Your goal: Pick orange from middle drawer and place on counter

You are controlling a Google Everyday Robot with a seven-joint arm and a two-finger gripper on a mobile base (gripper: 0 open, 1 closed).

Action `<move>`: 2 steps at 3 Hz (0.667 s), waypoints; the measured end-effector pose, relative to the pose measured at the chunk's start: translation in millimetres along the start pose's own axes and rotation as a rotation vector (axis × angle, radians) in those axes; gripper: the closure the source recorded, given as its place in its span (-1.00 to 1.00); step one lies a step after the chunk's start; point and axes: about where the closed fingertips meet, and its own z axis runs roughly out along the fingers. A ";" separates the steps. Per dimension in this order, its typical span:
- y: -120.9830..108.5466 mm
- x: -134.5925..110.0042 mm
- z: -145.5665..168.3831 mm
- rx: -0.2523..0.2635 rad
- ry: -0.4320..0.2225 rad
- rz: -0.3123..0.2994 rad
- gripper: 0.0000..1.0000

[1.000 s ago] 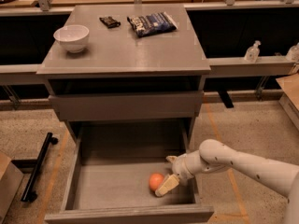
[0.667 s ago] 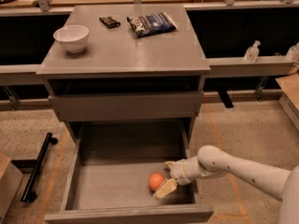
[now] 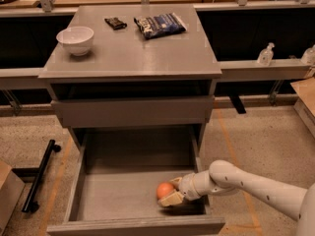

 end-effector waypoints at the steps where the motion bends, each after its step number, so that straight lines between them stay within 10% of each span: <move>1: 6.2 -5.3 -2.8 -0.001 -0.024 0.001 0.25; 2: 9.7 -37.9 -28.0 -0.016 -0.036 -0.018 0.71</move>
Offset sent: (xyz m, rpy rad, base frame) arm 0.0224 -0.0081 0.1093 0.0557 -0.0362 0.0487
